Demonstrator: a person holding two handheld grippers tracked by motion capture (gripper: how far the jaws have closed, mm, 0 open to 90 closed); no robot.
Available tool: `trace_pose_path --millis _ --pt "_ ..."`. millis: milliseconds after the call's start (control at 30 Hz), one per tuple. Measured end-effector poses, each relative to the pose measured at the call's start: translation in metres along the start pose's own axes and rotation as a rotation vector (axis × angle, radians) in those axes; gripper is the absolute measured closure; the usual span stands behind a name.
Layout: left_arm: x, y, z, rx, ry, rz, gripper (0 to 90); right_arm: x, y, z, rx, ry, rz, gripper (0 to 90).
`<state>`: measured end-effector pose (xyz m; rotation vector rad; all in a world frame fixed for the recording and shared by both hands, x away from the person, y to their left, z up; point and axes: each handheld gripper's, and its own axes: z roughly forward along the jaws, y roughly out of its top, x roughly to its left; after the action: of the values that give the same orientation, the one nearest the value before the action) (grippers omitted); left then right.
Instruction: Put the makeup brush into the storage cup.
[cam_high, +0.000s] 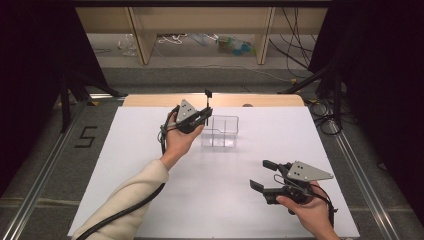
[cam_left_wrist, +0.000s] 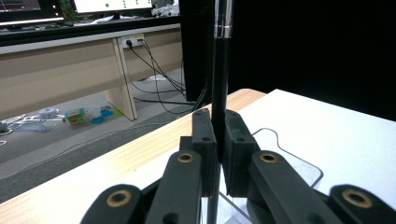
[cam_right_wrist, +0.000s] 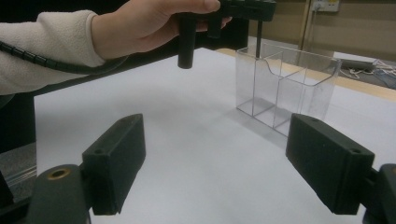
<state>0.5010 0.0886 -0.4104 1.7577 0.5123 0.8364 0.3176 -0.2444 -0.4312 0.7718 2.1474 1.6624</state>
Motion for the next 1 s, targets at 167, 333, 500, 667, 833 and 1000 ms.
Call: trace_pose_path --millis 167,333,500,667,833,1000 --pt "0.0004 -0.0005 0.0 0.003 0.0 0.005 85.0 0.0001 0.0 -0.0001 0.002 0.001 0.001 21.0" --pt "0.0004 -0.0017 0.0006 0.007 0.001 0.009 85.0 0.0 0.0 -0.0001 0.0 0.0 0.0 21.0" --pt "0.001 -0.0031 0.0013 0.01 0.0 0.014 85.0 0.0 0.0001 -0.0006 0.002 0.002 0.0 21.0" --pt "0.0014 -0.0041 0.0013 0.015 0.002 0.015 85.0 0.0015 0.0001 -0.0011 0.017 0.006 0.021 21.0" --pt "0.001 -0.0047 0.0019 0.016 0.001 0.018 85.0 0.0017 0.0001 -0.0012 0.018 0.004 0.02 21.0" --pt "0.0005 -0.0051 0.0022 0.018 0.001 0.023 85.0 0.0017 -0.0001 -0.001 0.017 0.001 0.019 21.0"
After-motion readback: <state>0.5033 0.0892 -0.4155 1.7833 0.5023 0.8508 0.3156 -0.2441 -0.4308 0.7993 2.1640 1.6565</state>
